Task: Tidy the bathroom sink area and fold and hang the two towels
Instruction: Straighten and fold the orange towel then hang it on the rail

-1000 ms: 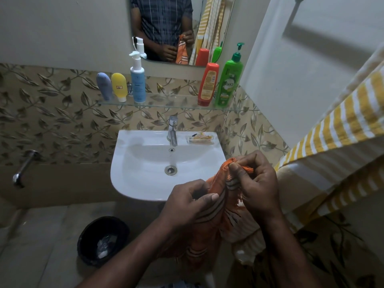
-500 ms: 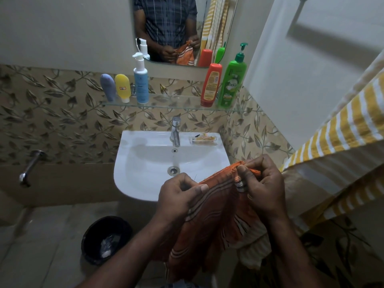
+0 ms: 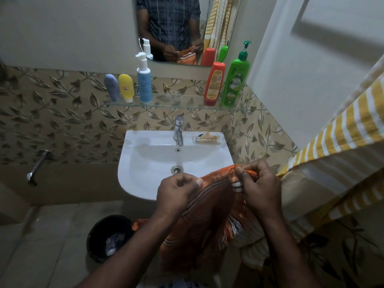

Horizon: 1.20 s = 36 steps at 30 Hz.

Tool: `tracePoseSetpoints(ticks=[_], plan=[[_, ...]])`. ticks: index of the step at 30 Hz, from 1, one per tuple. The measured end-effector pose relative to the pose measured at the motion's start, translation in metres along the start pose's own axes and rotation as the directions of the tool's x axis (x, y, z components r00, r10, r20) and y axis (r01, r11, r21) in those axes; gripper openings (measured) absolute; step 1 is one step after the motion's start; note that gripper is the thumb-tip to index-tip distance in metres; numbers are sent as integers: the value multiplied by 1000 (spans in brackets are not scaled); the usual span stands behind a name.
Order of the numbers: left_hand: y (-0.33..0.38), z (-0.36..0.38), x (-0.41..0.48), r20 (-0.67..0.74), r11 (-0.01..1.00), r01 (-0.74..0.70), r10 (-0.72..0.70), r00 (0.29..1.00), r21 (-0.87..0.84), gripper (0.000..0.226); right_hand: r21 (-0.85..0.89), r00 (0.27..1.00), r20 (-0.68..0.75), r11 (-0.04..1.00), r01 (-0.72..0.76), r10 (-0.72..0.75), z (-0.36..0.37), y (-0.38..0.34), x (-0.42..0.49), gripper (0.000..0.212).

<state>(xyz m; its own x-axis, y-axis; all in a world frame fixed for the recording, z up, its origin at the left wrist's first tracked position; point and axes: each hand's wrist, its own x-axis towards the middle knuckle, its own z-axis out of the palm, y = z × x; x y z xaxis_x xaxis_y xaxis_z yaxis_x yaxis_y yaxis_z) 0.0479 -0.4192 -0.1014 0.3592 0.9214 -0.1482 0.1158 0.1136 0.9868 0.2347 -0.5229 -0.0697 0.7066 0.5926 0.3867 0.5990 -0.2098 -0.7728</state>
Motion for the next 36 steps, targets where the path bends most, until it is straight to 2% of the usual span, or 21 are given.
tracePoseSetpoints(ticks=[4,7,9,11,14,17,20,21,24,27,31,36], plan=[[-6,-8,5,-163,993,19,0,987,115,17,-86,987,-146,994,-73,60,0,3,0,20],[-9,-14,6,-229,980,8,38,973,199,16,-137,980,-200,990,-37,8,1,0,-6,21],[-8,-14,5,-224,977,-20,69,972,212,16,-160,991,-119,986,38,-58,7,-3,-10,16],[-6,-11,2,-194,969,-69,117,974,237,17,-130,980,9,972,198,-198,12,-8,-13,15],[-2,-6,0,-124,956,-133,170,978,260,13,4,903,239,931,366,-356,20,-19,-21,18],[-2,-7,-3,-22,946,-192,205,979,261,8,62,816,420,910,410,-396,24,-24,-27,13],[-4,-10,-3,82,953,-219,206,975,209,11,56,778,516,921,386,-358,25,-25,-29,40],[-5,-12,-3,110,952,-229,210,971,202,11,37,776,536,928,372,-333,26,-26,-29,41],[-4,-15,-1,189,947,-258,223,956,189,9,-61,814,513,935,351,-272,28,-24,-28,14],[-3,-16,-1,215,948,-275,239,947,157,12,-49,855,457,953,300,-246,32,-26,-30,17],[-6,-19,-1,259,956,-290,269,928,44,13,-47,894,353,950,310,-274,33,-30,-32,22],[-14,-22,-6,305,955,-296,292,906,-34,29,-71,930,248,953,296,-270,28,-31,-25,34]])
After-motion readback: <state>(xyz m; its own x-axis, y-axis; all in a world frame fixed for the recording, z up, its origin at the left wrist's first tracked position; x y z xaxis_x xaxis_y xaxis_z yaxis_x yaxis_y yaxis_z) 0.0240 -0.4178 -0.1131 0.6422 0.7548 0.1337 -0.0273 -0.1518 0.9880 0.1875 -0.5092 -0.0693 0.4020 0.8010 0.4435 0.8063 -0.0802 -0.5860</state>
